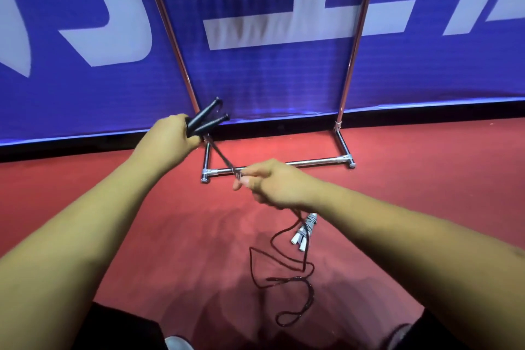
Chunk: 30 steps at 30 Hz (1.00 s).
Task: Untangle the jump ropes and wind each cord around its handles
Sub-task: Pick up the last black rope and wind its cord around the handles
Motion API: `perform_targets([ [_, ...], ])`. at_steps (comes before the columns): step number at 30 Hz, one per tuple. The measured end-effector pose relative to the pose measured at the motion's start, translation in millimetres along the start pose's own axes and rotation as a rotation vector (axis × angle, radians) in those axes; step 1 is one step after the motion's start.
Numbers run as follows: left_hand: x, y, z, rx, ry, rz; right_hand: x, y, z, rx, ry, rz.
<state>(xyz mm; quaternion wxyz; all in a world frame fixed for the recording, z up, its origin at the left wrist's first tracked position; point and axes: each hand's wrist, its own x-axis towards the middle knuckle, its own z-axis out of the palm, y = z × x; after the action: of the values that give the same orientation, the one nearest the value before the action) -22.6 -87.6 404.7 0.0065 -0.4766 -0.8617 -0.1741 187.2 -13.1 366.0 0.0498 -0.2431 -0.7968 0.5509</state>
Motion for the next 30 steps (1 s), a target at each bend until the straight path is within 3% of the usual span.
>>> perform_targets([
  [6,-14,10,46,0.412,-0.146,0.139,-10,-20,2,-0.381,-0.094,-0.162],
  [11,-36,42,62,0.453,-0.353,0.328,-9,-29,-29,-0.475,0.014,-0.232],
  [15,-49,61,50,0.224,-0.476,0.504,-1,-25,-51,-0.500,0.149,-0.186],
  [19,-58,73,25,-0.211,-0.608,0.457,-1,-20,-67,-0.369,0.187,-0.097],
  [22,-63,74,19,-0.382,-0.531,0.341,-3,-8,-73,-0.186,0.122,0.026],
  [30,-56,68,13,-0.570,-0.365,0.201,-4,4,-56,0.041,-0.008,0.130],
])
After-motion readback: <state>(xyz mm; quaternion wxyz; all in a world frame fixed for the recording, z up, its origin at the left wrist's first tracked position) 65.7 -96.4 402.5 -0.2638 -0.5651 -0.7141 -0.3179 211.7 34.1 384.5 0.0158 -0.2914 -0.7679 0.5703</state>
